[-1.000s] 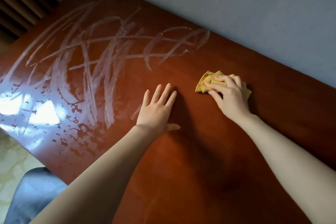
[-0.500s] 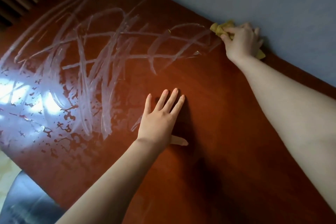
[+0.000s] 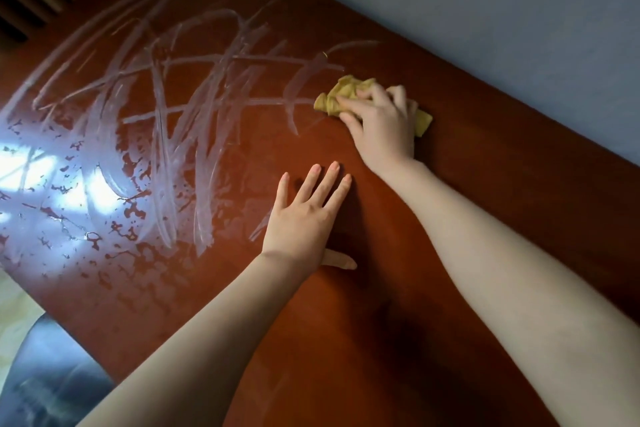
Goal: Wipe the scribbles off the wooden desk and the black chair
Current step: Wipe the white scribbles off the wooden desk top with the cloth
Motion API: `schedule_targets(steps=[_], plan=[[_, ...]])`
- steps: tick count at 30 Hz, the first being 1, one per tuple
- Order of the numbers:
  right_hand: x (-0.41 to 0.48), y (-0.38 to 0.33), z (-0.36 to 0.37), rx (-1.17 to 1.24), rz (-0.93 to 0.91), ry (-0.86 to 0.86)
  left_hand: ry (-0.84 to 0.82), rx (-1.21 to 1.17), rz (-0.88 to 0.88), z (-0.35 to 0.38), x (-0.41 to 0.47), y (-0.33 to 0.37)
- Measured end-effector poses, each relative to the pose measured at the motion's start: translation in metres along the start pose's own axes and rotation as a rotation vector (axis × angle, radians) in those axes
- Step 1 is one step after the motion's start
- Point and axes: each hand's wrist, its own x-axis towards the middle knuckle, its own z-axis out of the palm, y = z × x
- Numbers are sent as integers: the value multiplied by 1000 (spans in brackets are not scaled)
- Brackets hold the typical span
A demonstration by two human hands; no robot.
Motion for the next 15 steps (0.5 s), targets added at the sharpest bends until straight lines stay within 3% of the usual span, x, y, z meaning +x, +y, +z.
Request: schedule_targets(steps=[7, 15], plan=[[-97, 21, -24, -40, -26, 24, -39, 30, -4, -3, -1, 0], [-183, 76, -61, -33, 207, 123, -38, 34, -1, -5, -2, 3]])
